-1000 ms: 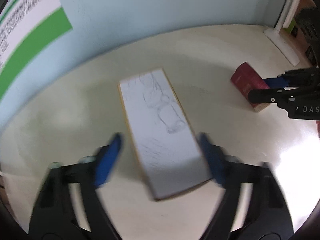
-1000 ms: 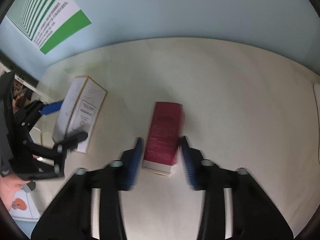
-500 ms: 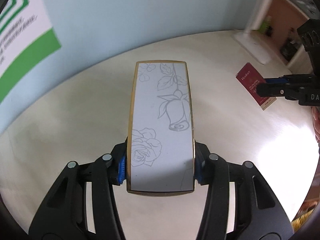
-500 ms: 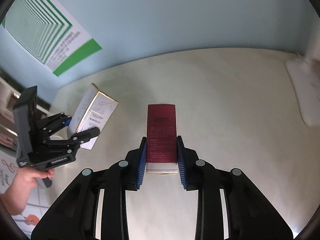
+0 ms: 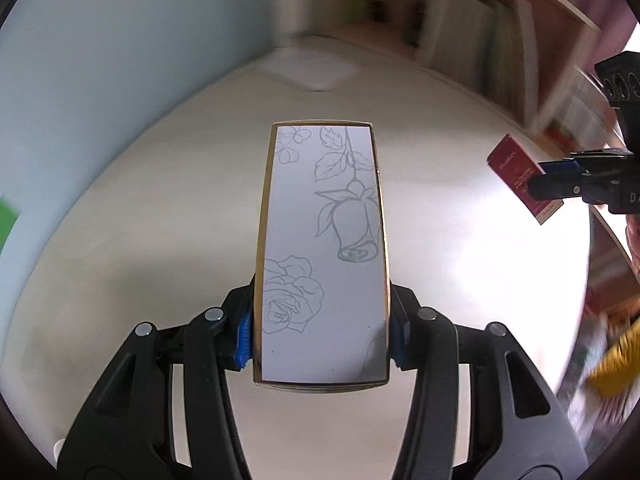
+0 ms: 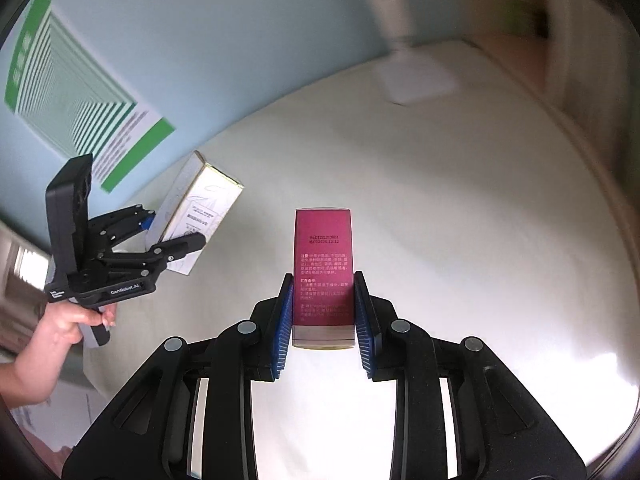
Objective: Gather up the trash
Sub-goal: 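Carry both boxes to the teal bin and open both tools over it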
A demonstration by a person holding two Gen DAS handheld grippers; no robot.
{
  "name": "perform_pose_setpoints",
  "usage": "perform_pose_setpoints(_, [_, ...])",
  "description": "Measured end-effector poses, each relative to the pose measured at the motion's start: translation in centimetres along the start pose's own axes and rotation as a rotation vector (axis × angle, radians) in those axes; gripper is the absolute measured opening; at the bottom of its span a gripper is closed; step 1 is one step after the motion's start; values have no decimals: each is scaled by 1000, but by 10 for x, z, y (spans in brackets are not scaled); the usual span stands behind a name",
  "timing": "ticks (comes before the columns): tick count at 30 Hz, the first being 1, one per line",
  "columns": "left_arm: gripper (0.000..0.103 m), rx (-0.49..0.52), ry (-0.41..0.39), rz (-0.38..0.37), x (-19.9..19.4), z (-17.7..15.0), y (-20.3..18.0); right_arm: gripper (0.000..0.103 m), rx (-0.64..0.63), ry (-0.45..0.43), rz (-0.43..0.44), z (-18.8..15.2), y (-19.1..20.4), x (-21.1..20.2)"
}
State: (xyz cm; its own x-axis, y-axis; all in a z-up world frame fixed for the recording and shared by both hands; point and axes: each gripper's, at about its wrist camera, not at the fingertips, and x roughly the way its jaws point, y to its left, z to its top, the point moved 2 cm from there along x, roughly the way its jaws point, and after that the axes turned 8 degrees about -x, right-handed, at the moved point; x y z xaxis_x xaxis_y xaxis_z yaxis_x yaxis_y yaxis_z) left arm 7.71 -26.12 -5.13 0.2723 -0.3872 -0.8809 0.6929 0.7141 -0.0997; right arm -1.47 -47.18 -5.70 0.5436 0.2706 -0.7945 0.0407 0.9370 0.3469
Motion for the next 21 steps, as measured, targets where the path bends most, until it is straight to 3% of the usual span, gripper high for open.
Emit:
perform_pose_setpoints(9, [47,284,63,-177,15,-30,-195,29,235,-65,-98,-157,-59,-116])
perform_pose_setpoints(14, [47,435,116,-271,10,-88,-290,29,377,-89,-145,-259,-78,-165])
perform_pose_setpoints(21, [47,601,252,-370,26,-182,-395,29,594,-70,-171,-401,-88,-187])
